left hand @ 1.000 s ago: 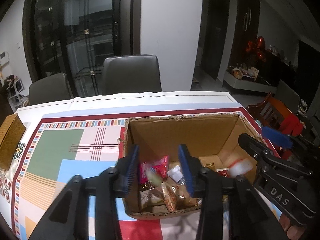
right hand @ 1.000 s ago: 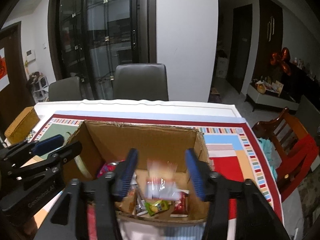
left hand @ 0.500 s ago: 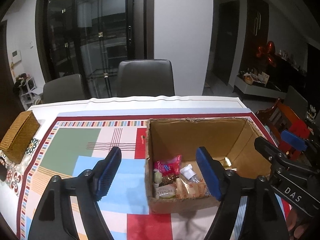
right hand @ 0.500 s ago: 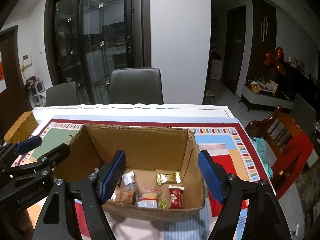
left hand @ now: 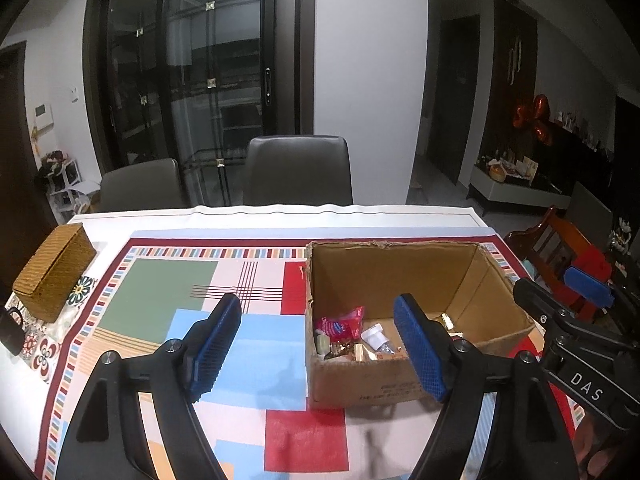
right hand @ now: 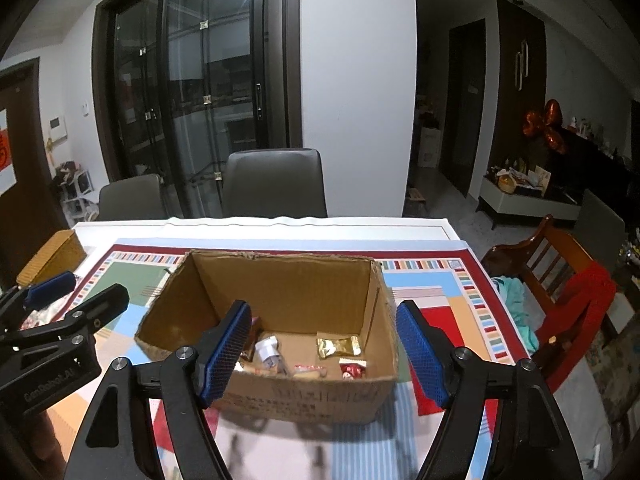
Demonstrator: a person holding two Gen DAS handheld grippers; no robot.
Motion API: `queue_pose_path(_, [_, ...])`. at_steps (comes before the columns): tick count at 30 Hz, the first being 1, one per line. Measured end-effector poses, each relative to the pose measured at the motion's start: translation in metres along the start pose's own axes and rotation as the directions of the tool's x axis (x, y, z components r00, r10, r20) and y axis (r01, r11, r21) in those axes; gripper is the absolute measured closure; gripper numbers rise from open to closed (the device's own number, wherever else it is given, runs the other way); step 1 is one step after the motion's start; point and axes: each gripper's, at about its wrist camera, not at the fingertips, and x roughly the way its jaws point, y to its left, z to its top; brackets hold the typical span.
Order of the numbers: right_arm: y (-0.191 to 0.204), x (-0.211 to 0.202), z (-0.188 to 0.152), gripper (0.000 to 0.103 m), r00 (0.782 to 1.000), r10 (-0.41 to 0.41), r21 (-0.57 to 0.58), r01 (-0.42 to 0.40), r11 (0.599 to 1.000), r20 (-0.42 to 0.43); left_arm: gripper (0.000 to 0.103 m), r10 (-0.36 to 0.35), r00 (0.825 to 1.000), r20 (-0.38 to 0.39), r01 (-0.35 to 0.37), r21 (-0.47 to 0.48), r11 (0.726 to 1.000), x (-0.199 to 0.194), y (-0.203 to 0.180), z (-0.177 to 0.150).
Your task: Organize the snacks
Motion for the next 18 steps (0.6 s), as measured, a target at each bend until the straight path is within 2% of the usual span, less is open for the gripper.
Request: queue_pose_path(18, [-0.003,-0.063,-0.031,0.028,0.999,-0.005,0.004,0.005,1.000,0.041,0.024,-0.005,0.999,0.049,0.005,0.005,1.000,-0.071,-0.005,-0.039])
